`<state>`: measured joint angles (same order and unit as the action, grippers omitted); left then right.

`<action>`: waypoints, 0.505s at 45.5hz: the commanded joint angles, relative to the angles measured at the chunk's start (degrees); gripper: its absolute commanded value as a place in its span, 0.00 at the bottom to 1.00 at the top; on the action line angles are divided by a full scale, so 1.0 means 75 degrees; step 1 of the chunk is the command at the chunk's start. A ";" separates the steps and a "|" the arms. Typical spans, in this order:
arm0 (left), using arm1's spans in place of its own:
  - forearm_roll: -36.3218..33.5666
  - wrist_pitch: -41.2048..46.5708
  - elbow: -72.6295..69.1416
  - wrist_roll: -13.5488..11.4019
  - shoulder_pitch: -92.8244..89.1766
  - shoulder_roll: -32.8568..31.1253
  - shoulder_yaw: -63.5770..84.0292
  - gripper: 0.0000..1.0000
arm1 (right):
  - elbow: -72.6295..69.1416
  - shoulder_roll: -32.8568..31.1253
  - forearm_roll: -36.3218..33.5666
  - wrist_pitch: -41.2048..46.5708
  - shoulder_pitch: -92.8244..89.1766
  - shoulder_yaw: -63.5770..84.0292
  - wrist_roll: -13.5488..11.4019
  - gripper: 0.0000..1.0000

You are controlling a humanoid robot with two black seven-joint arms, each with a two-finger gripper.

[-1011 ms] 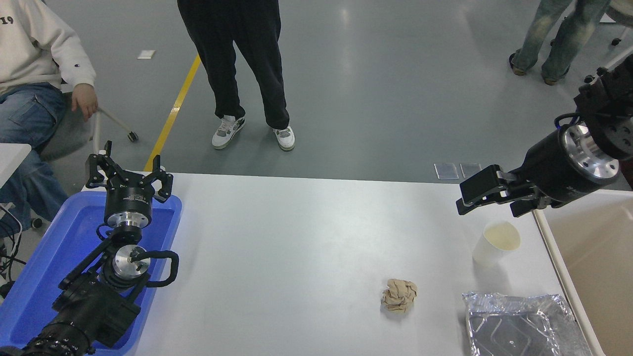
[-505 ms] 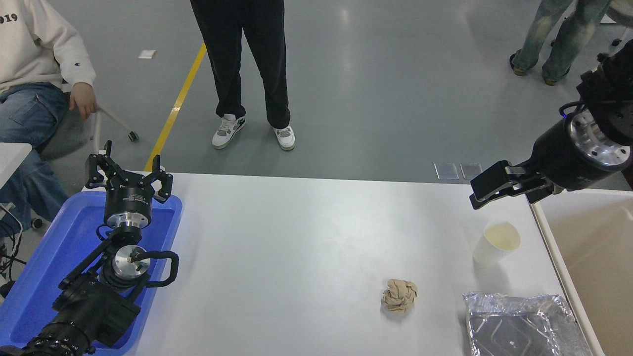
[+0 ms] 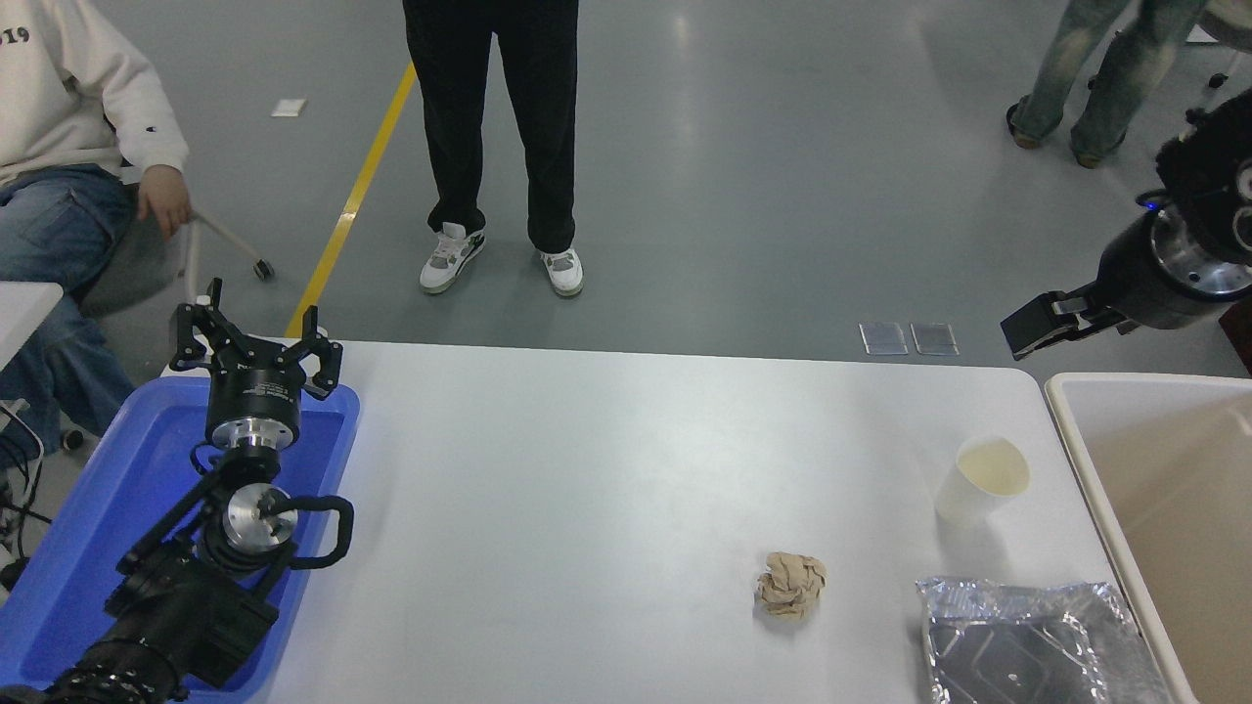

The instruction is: Pick up paper cup place in dustbin

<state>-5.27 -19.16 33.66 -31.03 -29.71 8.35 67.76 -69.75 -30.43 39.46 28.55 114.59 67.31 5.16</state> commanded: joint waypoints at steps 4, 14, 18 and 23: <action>0.0000 0.0000 0.0000 0.0000 0.0000 0.0000 0.0000 0.99 | 0.1517 -0.0454 0.0398 -0.0092 -0.2211 -0.1368 0.0004 1.00; 0.0012 0.0000 0.0000 0.0000 0.0000 0.0000 0.0000 0.99 | 0.2198 -0.0723 0.0809 -0.0126 -0.3360 -0.2353 0.0027 1.00; 0.0012 0.0000 0.0000 0.0000 0.0000 0.0000 0.0000 0.99 | 0.2210 -0.0794 0.0821 -0.0138 -0.3606 -0.2599 0.0027 1.00; 0.0012 0.0000 0.0000 0.0000 0.0000 0.0000 0.0000 0.99 | 0.2257 -0.0794 0.0844 -0.0431 -0.4052 -0.2822 0.0027 1.00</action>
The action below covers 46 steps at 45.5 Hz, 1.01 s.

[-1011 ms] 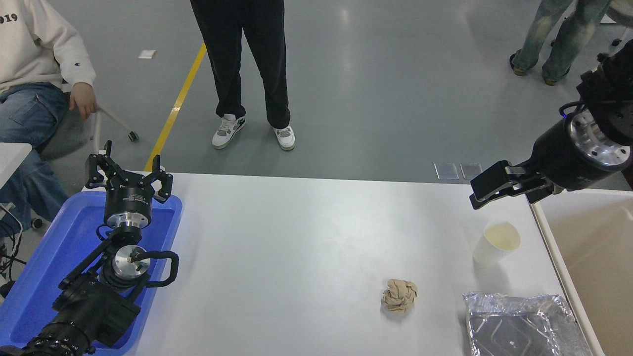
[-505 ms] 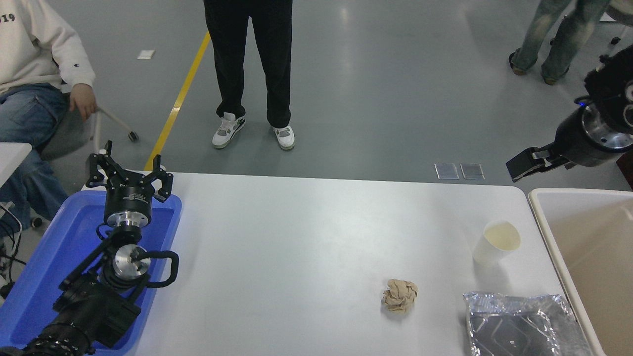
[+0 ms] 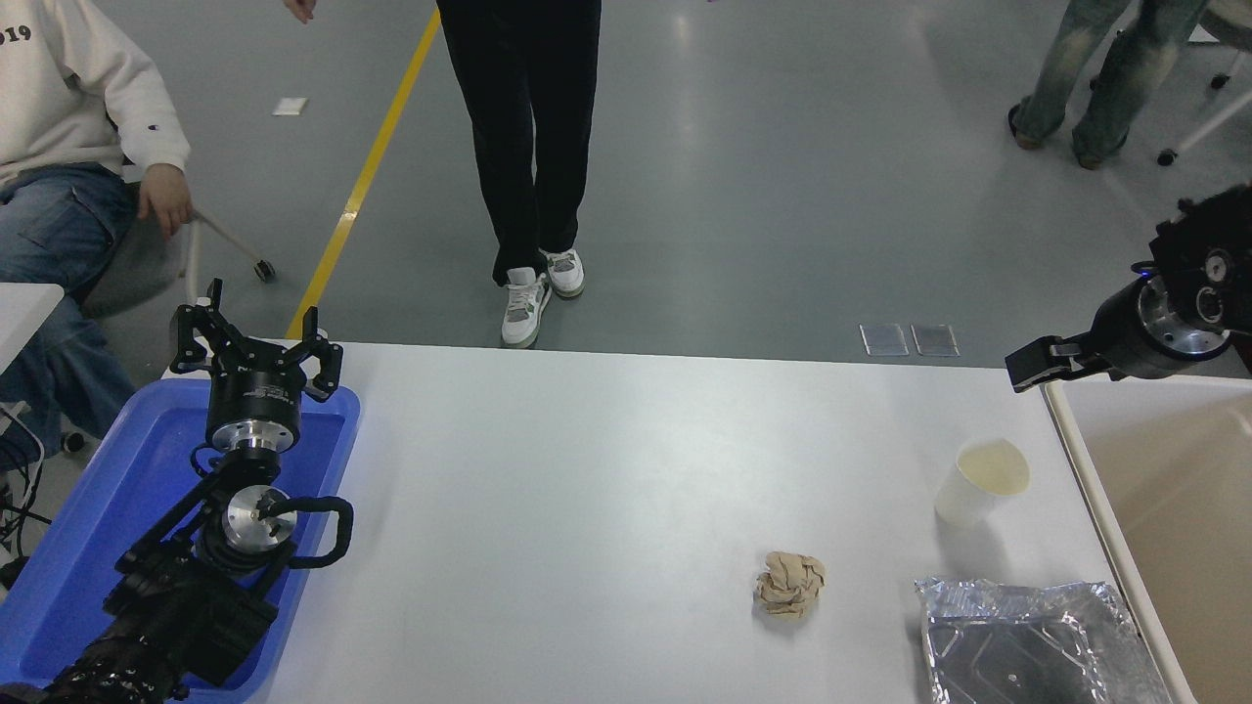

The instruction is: Pick up paper cup place in dustbin

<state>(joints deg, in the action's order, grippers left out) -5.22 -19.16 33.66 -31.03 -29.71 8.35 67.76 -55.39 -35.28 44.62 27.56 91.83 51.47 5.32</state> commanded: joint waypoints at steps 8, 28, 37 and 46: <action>-0.0007 0.0000 0.0000 0.0000 0.0000 0.0012 0.0000 0.99 | 0.0658 -0.0042 0.0156 -0.0956 -0.1660 -0.0828 0.0029 1.00; 0.0005 0.0000 0.0000 0.0000 0.0000 0.0000 0.0000 0.99 | 0.1069 0.0192 0.0133 -0.1542 -0.2517 -0.1132 0.0075 1.00; 0.0005 0.0000 0.0000 0.0000 0.0000 0.0000 0.0000 0.99 | 0.1092 0.0239 0.0133 -0.1765 -0.2774 -0.1285 0.0075 1.00; 0.0005 0.0000 0.0000 0.0000 0.0000 0.0000 0.0000 0.99 | 0.1291 0.0391 0.0133 -0.2046 -0.2950 -0.1320 0.0075 1.00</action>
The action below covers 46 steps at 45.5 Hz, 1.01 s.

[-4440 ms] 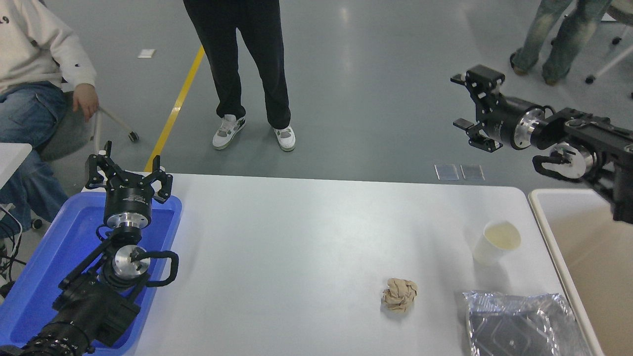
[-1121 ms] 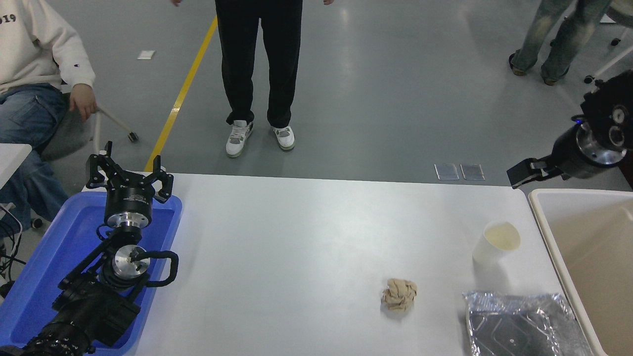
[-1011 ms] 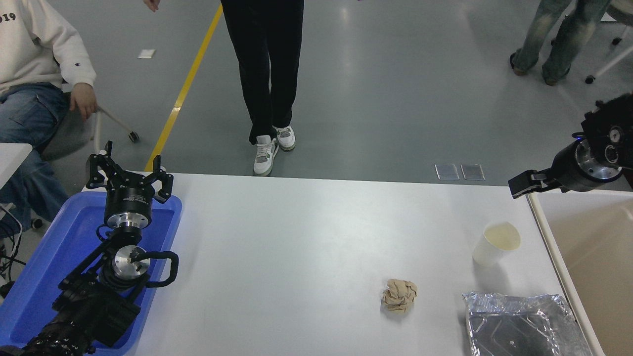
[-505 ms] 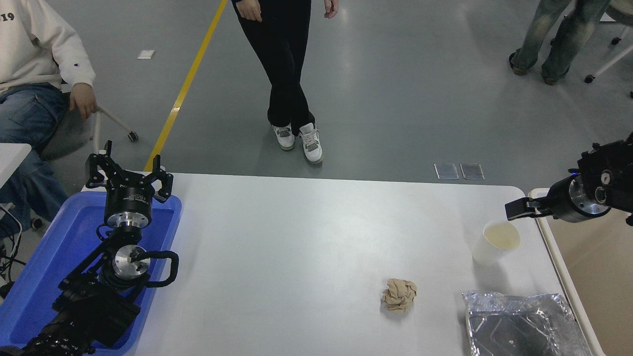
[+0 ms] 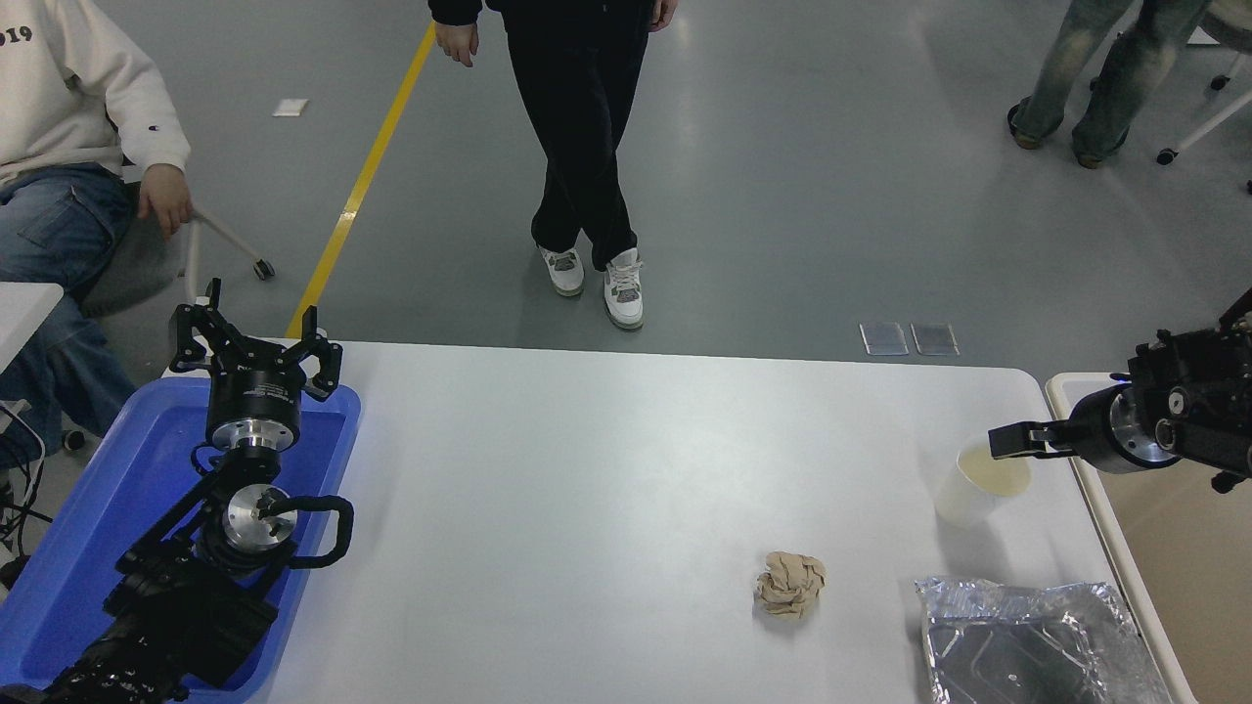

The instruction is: Pick up paper cup place in dustbin

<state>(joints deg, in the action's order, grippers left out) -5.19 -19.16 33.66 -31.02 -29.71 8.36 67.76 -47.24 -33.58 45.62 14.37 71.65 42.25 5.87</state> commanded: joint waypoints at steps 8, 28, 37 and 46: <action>0.0001 0.0000 0.0000 0.0000 0.0000 -0.0001 0.0000 0.99 | 0.0310 0.0294 -0.0001 -0.0451 -0.0425 -0.0113 0.0015 1.00; 0.0001 0.0000 0.0000 0.0000 0.0000 -0.0001 0.0000 0.99 | 0.0310 0.0294 0.0011 -0.0474 -0.0612 -0.0055 0.0073 0.60; -0.0011 0.0000 0.0000 0.0000 0.0000 -0.0001 0.0000 0.99 | 0.0310 0.0294 0.0104 -0.0451 -0.0706 -0.0020 0.0097 0.27; 0.0001 0.0000 0.0000 0.0000 0.0000 0.0010 0.0000 0.99 | 0.0310 0.0294 0.0116 -0.0451 -0.0718 -0.0008 0.0085 0.00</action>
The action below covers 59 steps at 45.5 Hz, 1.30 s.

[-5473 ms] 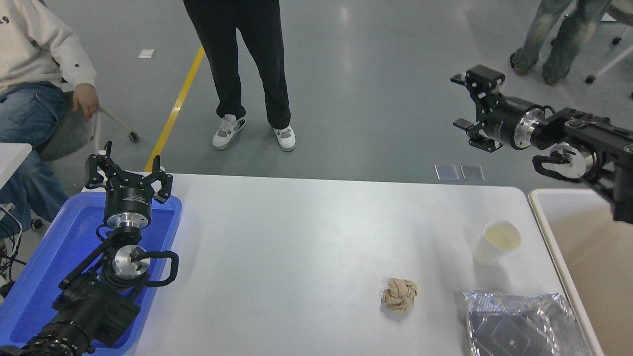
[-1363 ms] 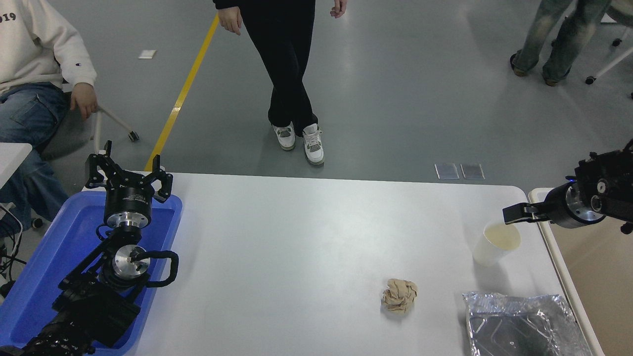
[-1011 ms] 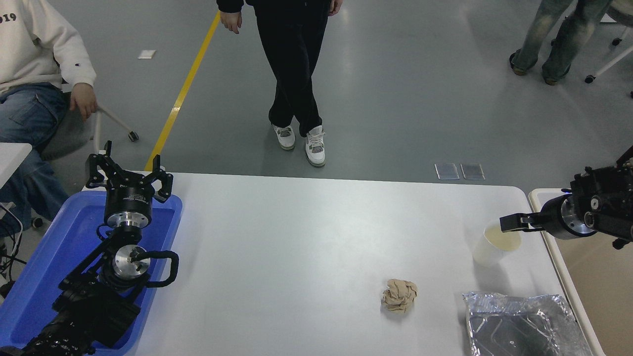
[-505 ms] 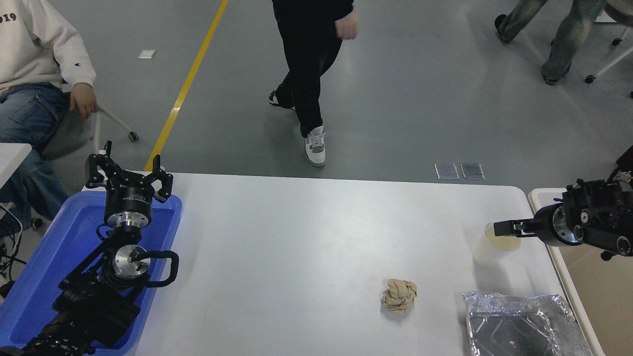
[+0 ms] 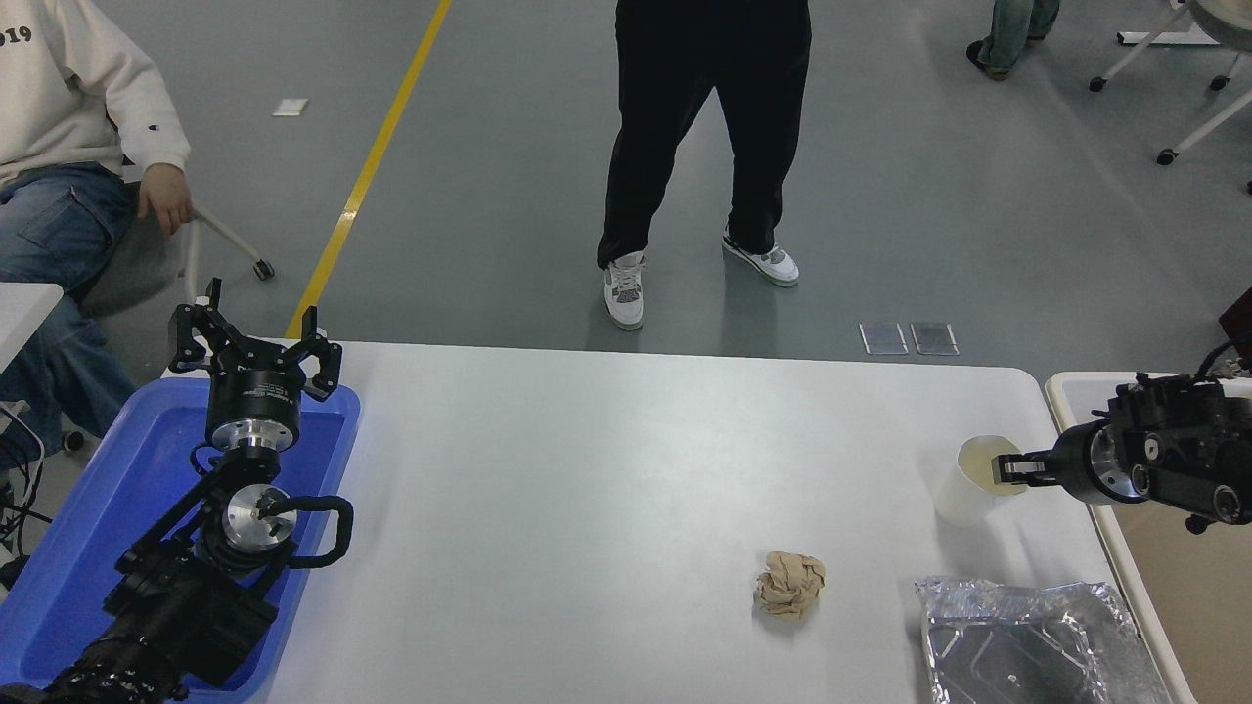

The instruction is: Pick up paper cup place in dustbin

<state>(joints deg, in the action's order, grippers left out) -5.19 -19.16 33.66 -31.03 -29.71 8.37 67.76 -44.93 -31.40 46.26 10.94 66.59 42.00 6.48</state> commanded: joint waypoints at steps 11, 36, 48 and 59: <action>0.0001 0.0000 0.0000 0.0000 0.0000 0.0009 0.0000 0.99 | 0.0002 -0.0044 0.0019 0.0018 0.0015 0.0024 0.0003 0.00; -0.0011 0.0000 0.0000 0.0000 0.0000 -0.0002 0.0000 0.99 | -0.1415 -0.1519 -0.0122 0.0709 0.2041 0.0001 0.0015 0.00; 0.0001 0.0000 0.0000 0.0000 0.0000 0.0009 0.0000 0.99 | -0.2681 -0.2598 -0.0040 0.2114 0.4572 0.0411 -0.0032 0.00; 0.0001 0.0000 0.0000 0.0000 0.0000 -0.0002 0.0000 0.99 | -0.2740 -0.2798 -0.0028 0.3204 0.6354 0.1348 -0.0008 0.00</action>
<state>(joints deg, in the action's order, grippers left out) -5.24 -19.16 33.66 -31.02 -29.71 8.37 67.76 -62.90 -49.35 45.92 27.11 100.64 46.49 6.35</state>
